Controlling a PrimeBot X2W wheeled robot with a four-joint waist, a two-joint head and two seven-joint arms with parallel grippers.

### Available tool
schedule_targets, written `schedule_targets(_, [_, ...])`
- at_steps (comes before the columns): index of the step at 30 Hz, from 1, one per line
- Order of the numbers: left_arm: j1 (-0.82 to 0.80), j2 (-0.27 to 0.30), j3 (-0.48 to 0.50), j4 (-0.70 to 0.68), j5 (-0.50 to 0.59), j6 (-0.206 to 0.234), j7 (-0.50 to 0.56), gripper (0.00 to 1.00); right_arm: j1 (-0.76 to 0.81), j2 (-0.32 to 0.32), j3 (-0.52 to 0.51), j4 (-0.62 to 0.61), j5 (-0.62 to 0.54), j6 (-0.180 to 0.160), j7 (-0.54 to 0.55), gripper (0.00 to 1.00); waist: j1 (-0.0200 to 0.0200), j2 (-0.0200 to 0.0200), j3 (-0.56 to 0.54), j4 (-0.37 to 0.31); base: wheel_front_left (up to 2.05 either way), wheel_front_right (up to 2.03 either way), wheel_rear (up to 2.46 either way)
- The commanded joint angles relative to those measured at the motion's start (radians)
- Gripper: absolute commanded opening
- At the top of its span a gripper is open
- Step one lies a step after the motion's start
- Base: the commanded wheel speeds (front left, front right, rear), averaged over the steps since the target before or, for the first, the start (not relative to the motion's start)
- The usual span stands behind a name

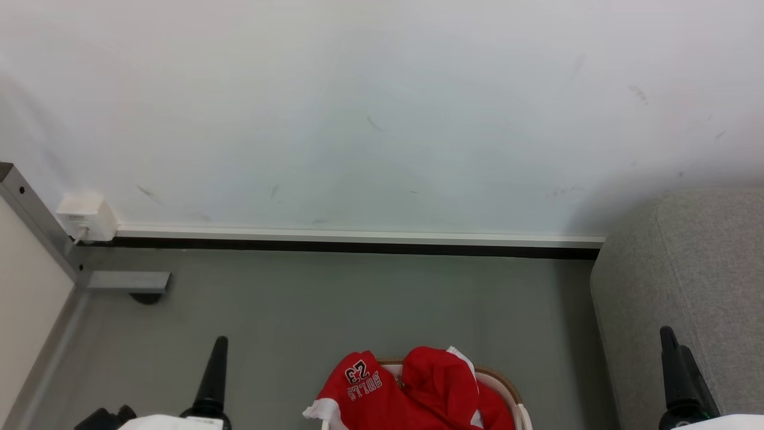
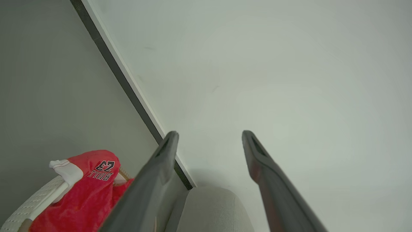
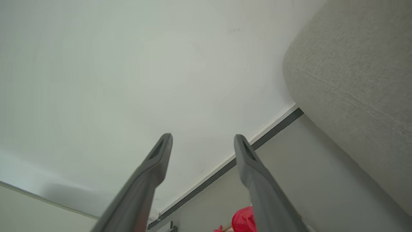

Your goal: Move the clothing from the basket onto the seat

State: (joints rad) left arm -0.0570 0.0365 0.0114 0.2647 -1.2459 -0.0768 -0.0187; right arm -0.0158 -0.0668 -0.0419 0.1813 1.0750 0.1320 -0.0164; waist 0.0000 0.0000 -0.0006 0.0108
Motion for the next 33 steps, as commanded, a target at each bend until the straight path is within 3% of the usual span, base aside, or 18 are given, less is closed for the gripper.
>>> schedule_targets(1, [-0.006,0.009,-0.009,-0.019,0.065,0.007,-0.011,1.00,-0.001,-0.023,0.010,-0.020,-0.071,-0.001,-0.013,1.00,0.0000,0.0000,0.000,0.001,0.00,0.00,0.00])
schedule_targets(18, [0.008,0.011,-0.080,-0.033,0.461,0.069,-0.067,1.00,0.019,-0.038,0.037,-0.004,-0.367,-0.001,-0.070,1.00,0.0000,0.0000,-0.010,0.009,0.00,0.00,0.00])
schedule_targets(33, [0.034,0.030,-0.119,-0.082,0.680,0.096,-0.112,1.00,0.023,-0.045,0.038,0.019,-0.567,-0.001,-0.114,1.00,0.0000,0.0000,-0.013,0.015,0.00,0.00,0.00])
